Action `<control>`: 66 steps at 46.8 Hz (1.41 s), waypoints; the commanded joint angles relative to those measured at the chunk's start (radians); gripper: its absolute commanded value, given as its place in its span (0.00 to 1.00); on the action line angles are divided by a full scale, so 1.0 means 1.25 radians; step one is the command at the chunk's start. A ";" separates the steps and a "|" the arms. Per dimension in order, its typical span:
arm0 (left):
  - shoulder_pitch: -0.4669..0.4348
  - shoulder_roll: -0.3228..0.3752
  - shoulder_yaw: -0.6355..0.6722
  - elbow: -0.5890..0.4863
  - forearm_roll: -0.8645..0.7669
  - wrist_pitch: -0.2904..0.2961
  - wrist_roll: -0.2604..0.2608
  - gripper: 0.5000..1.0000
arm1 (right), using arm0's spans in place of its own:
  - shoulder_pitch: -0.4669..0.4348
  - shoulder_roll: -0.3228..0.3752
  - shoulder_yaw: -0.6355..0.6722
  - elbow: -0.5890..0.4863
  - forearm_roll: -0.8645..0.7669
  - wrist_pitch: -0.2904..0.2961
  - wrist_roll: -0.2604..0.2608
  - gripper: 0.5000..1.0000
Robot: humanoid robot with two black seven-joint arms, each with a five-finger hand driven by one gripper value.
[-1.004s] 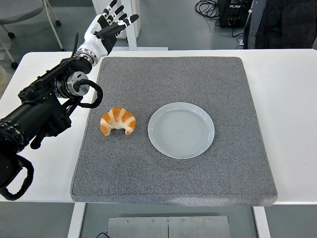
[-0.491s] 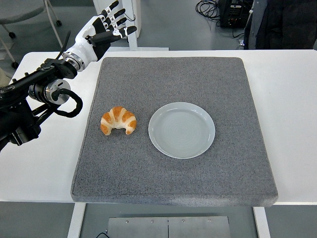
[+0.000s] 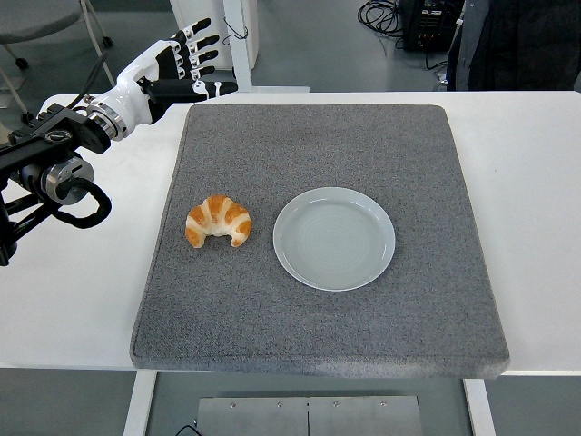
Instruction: Place the bread on the plate
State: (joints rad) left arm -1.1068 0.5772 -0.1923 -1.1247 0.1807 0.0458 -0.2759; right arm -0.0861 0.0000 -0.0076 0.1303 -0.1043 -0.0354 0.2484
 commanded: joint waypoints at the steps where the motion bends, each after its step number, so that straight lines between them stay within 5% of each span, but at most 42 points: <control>1: -0.013 0.017 0.040 -0.014 0.015 -0.002 0.000 1.00 | 0.000 0.000 0.000 0.000 0.000 0.000 0.000 1.00; 38: -0.017 0.111 0.113 -0.122 0.454 0.005 -0.003 1.00 | 0.000 0.000 0.000 0.000 0.000 0.000 0.000 1.00; 53: 0.014 0.125 0.153 -0.133 0.594 0.079 -0.005 1.00 | 0.000 0.000 0.000 0.000 0.000 0.000 0.000 1.00; 66: 0.044 0.104 0.155 -0.141 0.654 0.086 -0.005 1.00 | 0.000 0.000 0.000 0.000 0.000 0.000 0.000 1.00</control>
State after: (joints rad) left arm -1.0624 0.7153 0.0024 -1.3009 0.9845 0.1535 -0.2825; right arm -0.0859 0.0000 -0.0076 0.1304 -0.1043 -0.0351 0.2485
